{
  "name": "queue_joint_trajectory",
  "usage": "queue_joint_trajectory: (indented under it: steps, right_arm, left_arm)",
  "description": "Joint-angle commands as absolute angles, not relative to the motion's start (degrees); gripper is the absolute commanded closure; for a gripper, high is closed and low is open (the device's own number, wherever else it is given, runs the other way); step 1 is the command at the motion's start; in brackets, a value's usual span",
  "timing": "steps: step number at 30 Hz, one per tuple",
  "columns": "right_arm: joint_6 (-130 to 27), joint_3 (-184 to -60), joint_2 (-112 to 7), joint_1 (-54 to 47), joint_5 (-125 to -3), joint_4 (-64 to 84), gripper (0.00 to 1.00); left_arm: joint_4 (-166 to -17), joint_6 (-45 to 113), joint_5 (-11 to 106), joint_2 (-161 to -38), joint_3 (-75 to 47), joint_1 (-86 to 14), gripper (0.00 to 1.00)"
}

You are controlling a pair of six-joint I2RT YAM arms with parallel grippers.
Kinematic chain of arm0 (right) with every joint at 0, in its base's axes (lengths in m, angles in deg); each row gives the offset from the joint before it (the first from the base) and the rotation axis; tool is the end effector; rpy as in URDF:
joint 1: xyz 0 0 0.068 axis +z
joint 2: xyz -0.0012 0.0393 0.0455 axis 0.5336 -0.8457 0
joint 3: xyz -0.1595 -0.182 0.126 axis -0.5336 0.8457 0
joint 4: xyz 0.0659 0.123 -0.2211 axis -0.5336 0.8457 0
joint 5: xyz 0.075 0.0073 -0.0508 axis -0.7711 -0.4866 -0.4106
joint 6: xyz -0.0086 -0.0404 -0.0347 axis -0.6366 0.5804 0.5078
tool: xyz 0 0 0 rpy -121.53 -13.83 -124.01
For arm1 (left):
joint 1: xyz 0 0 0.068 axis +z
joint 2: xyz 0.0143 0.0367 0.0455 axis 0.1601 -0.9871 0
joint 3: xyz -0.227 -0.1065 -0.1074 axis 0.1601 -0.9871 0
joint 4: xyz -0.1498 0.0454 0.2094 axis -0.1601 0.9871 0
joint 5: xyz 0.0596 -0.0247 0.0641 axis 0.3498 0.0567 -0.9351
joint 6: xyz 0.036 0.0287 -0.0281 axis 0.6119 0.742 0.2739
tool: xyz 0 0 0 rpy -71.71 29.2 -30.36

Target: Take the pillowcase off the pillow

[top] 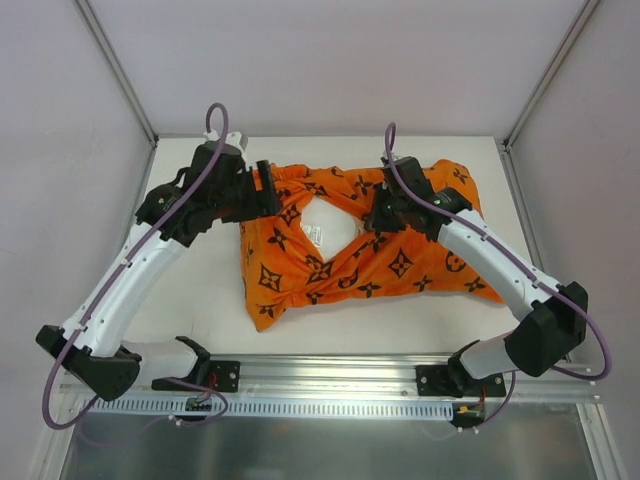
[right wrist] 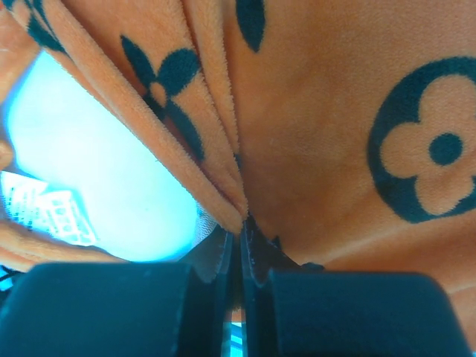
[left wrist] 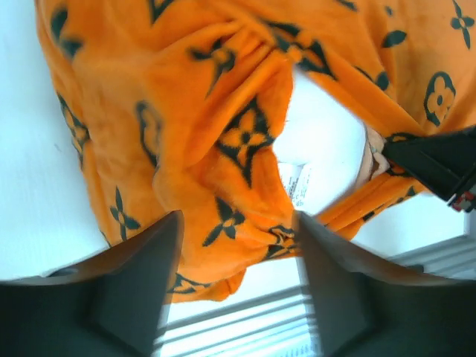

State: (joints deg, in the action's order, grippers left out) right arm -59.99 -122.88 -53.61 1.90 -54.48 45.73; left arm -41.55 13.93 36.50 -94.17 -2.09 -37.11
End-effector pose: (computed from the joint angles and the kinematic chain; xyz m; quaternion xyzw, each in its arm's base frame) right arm 0.2609 0.1758 0.3367 -0.1430 0.9030 0.1576 0.3733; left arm 0.2172 -0.1130 0.4175 -0.0439 0.8815 -0.2156 0.4179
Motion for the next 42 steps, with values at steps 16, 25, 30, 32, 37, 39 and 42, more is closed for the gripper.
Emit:
queue_joint_trajectory:
  steps: [16,25,30,32,37,39,42]
  right_arm:
    - [-62.6,-123.2,-50.8,1.2,-54.6,44.0,0.99]
    - [-63.7,-119.8,-47.5,-6.7,-55.2,44.0,0.99]
    - [-65.7,-119.3,-46.6,-8.6,-55.4,44.0,0.99]
    - [-66.6,-118.5,-45.9,-9.0,-55.3,43.4,0.99]
    - [-67.0,-116.7,-45.1,-9.3,-55.4,43.0,0.99]
    - [-66.4,-115.6,-45.0,-9.4,-54.3,43.0,0.99]
    - [-65.9,-114.7,-45.0,-9.3,-53.6,43.2,0.99]
  left_arm:
    - [-31.2,11.7,9.9,-116.4,4.4,-55.6,0.26]
    - [-30.3,9.6,15.5,-100.7,-8.2,-45.6,0.84]
    - [-33.4,9.4,21.3,-93.4,-18.9,-37.3,1.00]
    - [-35.2,9.2,24.2,-91.0,-21.7,-34.3,1.00]
    - [-41.3,7.7,31.3,-91.1,-30.7,-27.5,1.00]
    - [-43.4,6.9,35.4,-92.5,-34.6,-24.1,1.00]
    - [-48.7,5.8,40.2,-95.1,-38.3,-22.7,1.00]
